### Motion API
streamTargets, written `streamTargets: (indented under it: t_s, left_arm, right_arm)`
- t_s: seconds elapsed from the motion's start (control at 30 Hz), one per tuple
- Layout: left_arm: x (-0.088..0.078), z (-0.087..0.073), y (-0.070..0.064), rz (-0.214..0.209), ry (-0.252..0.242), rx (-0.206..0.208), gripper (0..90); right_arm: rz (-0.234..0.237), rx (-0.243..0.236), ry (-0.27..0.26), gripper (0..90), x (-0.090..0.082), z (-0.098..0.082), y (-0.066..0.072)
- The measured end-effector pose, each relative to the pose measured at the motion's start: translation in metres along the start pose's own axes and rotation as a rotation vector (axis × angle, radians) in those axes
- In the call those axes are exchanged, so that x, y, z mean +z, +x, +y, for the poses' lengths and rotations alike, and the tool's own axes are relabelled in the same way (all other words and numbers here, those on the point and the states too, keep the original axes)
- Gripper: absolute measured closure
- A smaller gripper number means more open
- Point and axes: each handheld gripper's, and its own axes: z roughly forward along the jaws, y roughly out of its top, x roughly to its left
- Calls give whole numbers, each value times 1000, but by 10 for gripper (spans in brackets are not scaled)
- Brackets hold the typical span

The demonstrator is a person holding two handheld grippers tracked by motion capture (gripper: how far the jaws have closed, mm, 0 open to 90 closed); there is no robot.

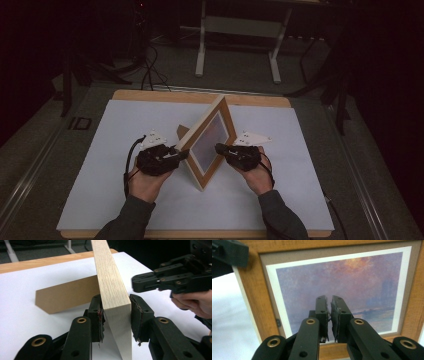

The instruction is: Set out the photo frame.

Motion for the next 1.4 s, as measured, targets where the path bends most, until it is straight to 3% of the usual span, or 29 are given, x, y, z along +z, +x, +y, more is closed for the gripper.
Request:
streamTargets:
  t_s: [0.17, 0.7, 0.83, 0.93, 1.07, 1.1, 1.13, 1.27, 1.4]
  left_arm:
    - [-4, 2, 14, -16, 4, -3, 684]
    - [-10, 12, 58, -169, 67, 66, 689]
    - [-12, 13, 67, -196, 68, 66, 692]
    - [-13, 11, 68, -184, 54, 58, 690]
    - [-15, 6, 62, -118, 17, 39, 656]
    - [-15, 6, 62, -118, 17, 39, 649]
    - [-16, 1, 57, -78, -5, 22, 649]
    - [-18, -6, 48, -17, -30, 4, 650]
    - [-18, -8, 44, -3, -22, -1, 670]
  right_arm:
    - [-6, 2, 2, 829, 0, 0, -2]
    - [-23, 8, 6, 815, -3, -1, -7]
    - [-30, 11, 15, 814, -3, -2, -9]
    - [-33, 9, 24, 810, -2, -3, -10]
    - [-41, 10, 26, 802, -1, -3, -13]
    - [-41, 10, 26, 802, -1, -3, -13]
    - [-43, 14, 27, 800, -1, -3, -13]
    - [-64, 23, 27, 796, -2, -1, -21]
    - [-79, 24, 29, 792, -3, 2, -27]
